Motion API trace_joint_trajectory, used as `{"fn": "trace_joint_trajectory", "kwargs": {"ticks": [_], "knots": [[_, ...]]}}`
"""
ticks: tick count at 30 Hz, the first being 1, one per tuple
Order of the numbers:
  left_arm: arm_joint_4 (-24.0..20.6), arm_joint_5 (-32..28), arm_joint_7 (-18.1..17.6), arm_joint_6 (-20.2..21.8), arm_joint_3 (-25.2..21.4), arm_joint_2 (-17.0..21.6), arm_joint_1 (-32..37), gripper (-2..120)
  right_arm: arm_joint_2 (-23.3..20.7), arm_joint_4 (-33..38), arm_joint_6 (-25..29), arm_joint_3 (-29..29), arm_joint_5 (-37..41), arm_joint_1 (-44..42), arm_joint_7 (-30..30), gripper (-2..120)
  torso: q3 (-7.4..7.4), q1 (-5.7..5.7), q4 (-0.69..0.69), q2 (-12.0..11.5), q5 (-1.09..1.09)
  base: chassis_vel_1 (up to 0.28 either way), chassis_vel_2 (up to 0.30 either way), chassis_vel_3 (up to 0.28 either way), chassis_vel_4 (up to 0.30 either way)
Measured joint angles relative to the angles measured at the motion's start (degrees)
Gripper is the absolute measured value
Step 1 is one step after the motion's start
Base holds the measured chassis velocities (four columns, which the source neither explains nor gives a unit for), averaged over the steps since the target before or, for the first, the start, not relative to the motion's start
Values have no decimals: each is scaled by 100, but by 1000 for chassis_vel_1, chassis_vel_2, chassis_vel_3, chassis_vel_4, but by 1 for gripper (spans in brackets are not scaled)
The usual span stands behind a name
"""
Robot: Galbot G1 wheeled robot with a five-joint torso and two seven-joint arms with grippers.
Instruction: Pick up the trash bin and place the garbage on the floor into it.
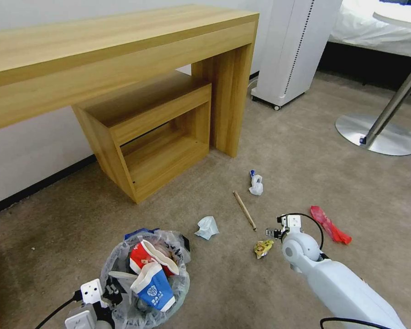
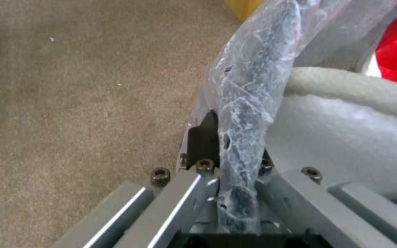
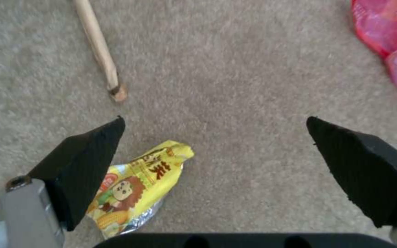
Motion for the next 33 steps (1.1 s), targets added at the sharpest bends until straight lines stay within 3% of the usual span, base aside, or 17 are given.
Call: {"fn": "trace_joint_trajectory", "kwargs": {"ticks": [13,33], "knots": [[5,162,4,-29,73,-4,88,0,599,-694,460,-64,-1171,-98,-481,100,0,0,0,0,-1,0,0,0,0],[-2,395,67,-86,180,-58,188,0,1136,-1713,982,173,-2040,-238,-867,100,0,0,0,0,0,0,0,0,0]]}}
